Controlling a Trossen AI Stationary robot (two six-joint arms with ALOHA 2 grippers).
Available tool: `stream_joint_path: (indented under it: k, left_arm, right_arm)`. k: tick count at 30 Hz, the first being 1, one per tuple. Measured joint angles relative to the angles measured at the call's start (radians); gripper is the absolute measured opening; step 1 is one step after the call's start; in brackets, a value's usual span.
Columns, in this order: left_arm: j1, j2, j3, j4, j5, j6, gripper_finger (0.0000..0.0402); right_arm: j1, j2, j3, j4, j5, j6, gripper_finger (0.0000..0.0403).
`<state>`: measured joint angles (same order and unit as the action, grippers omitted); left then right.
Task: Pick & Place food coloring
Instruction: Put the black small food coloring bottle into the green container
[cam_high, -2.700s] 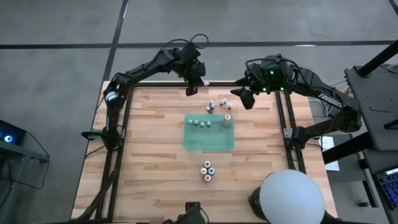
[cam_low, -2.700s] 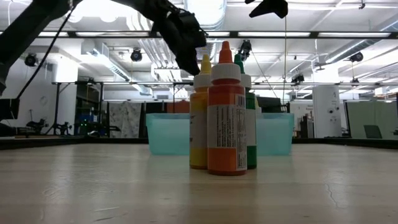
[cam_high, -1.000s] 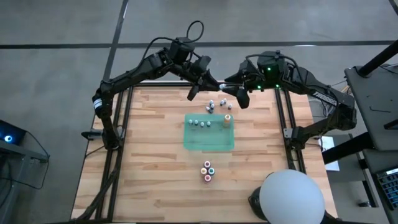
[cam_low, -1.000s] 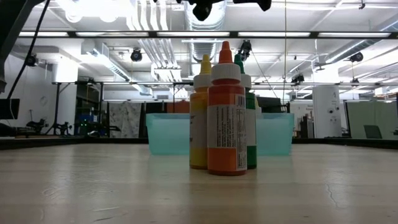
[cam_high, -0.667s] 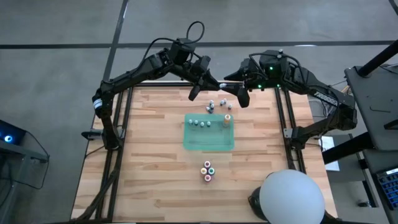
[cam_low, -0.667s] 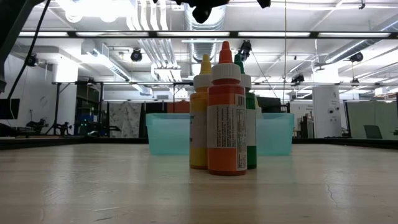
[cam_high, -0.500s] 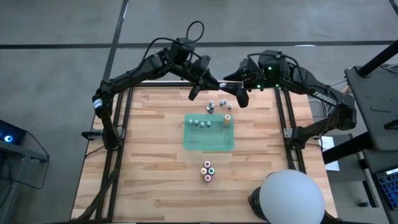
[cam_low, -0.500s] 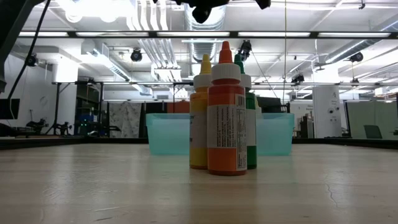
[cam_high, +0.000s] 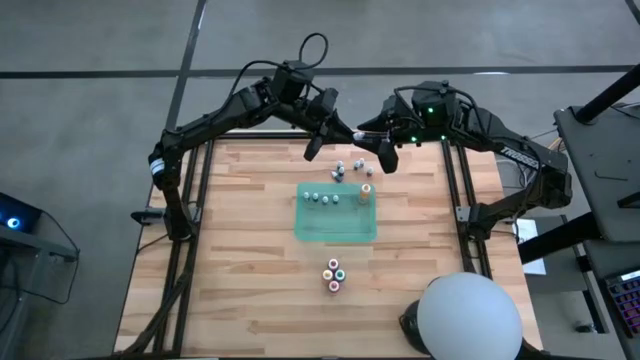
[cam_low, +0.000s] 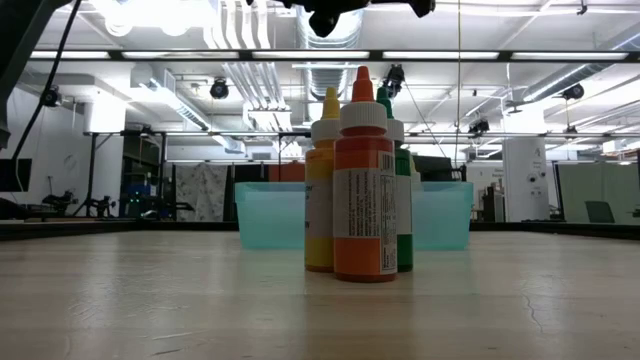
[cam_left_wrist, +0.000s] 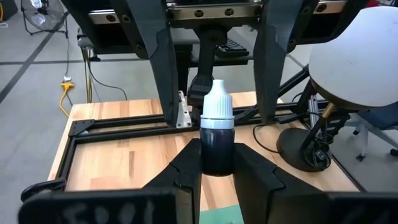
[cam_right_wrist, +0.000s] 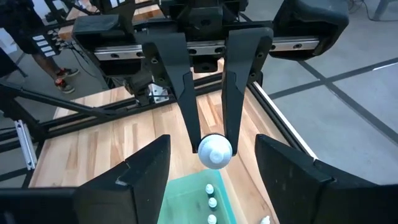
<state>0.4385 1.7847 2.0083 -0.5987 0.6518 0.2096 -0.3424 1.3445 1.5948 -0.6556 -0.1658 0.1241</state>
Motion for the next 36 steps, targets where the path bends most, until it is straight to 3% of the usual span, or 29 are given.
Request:
stream_joint_path:
  k: [8,21,26,36]
  left_arm:
    - [0.0,0.0,0.0,0.001,0.0,0.0,0.0051]
    - [0.0,0.0,0.0,-0.002,0.0,-0.001,0.0051]
    - [0.0,0.0,-0.001,-0.003,0.0,0.006,0.0055]
    - [0.0,0.0,-0.001,0.002,0.001,-0.002,0.0159]
  right_arm:
    - [0.0,0.0,0.0,-0.001,0.0,-0.002,0.0178]
    - [0.0,0.0,0.0,-0.013,0.0,-0.001,0.0062]
    - [0.0,0.0,0.0,-0.018,0.001,-0.003,0.0048]
    - [0.0,0.001,0.0,-0.033,-0.003,-0.001,0.0053]
